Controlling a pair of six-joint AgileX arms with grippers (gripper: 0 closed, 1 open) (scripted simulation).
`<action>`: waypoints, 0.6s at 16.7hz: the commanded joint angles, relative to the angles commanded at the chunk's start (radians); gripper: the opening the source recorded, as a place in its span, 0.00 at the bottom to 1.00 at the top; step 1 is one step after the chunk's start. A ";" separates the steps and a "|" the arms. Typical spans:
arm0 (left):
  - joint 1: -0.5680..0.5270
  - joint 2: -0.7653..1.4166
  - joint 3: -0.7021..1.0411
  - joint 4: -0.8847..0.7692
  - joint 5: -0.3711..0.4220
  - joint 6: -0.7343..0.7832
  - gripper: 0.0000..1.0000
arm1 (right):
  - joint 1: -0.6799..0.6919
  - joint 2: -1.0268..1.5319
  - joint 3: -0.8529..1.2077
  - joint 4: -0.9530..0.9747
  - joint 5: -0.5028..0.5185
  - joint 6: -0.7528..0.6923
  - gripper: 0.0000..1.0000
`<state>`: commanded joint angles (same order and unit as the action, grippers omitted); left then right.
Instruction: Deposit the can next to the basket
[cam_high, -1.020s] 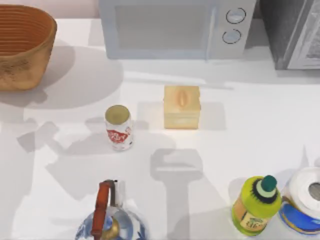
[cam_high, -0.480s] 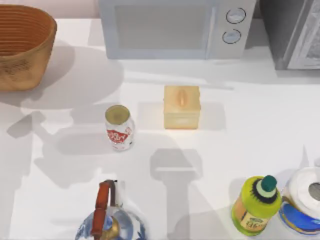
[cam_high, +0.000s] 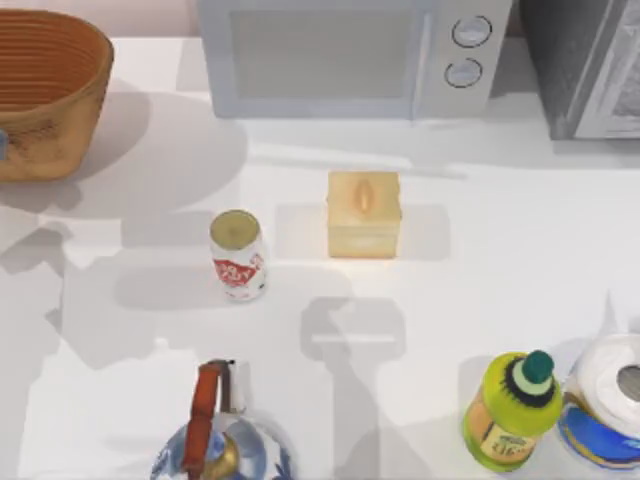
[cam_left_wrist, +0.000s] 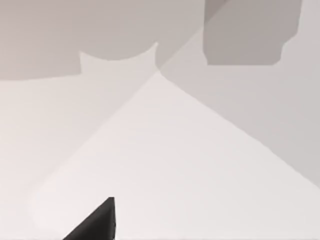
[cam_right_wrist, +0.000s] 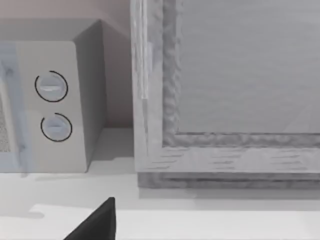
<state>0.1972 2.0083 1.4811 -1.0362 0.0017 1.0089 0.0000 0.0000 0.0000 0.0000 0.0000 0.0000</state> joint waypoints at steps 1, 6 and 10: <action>0.001 0.006 -0.019 0.022 0.000 0.001 1.00 | 0.000 0.000 0.000 0.000 0.000 0.000 1.00; 0.001 0.011 -0.031 0.035 0.000 0.001 1.00 | 0.000 0.000 0.000 0.000 0.000 0.000 1.00; 0.001 0.011 -0.031 0.035 0.000 0.001 0.70 | 0.000 0.000 0.000 0.000 0.000 0.000 1.00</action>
<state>0.1983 2.0189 1.4502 -1.0012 0.0018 1.0102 0.0000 0.0000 0.0000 0.0000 0.0000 0.0000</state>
